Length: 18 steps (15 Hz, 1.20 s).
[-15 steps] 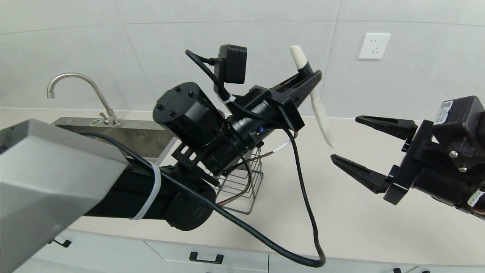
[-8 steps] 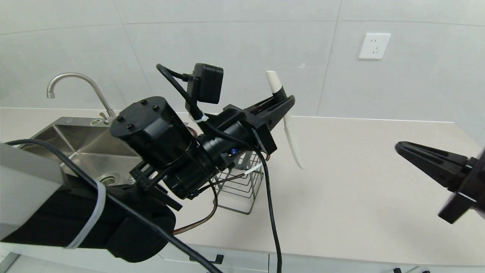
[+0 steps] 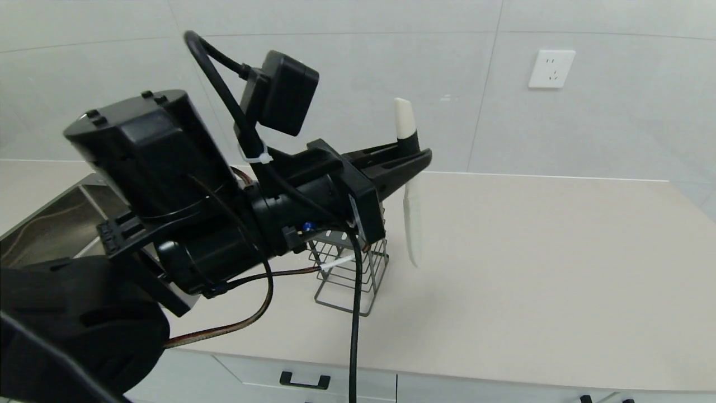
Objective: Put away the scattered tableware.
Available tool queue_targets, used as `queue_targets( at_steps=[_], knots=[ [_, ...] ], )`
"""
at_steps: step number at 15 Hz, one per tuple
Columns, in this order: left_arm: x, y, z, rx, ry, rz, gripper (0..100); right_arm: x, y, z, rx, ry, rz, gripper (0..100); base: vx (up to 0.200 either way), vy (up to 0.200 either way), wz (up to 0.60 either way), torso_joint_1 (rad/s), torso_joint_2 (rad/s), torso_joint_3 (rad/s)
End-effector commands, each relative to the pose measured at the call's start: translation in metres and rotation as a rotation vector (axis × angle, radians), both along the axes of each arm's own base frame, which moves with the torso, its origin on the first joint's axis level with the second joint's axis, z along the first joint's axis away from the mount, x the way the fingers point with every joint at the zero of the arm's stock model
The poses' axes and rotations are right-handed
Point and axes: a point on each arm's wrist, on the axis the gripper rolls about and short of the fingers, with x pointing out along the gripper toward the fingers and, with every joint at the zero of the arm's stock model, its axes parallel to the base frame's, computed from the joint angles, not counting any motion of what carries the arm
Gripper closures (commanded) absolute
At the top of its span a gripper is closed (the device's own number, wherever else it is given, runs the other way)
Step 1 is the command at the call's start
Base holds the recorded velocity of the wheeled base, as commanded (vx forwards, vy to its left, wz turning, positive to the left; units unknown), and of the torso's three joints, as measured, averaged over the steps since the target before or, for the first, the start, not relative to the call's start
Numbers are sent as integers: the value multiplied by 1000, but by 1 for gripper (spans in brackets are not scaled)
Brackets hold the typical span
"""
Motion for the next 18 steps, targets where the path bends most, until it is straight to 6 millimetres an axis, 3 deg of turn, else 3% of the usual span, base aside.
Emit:
queue_targets(
  at_steps=[1,4,8,14,18],
  knots=[
    [-6,5,10,-33,-12,91,100,-32,-4,-34,16,-61,-56,100,0,0,0,0,0,0],
    [-10,2,12,-56,2,223,100,-38,-5,-87,0,60,-66,100,0,0,0,0,0,0],
    [-5,14,15,-68,-6,284,100,-39,-3,-128,34,300,-167,100,0,0,0,0,0,0],
    [37,46,13,18,-186,281,100,-39,-5,-134,59,364,-257,100,0,0,0,0,0,0],
    [46,40,6,20,-185,273,100,-39,-5,-135,59,365,-257,100,0,0,0,0,0,0]
  ],
)
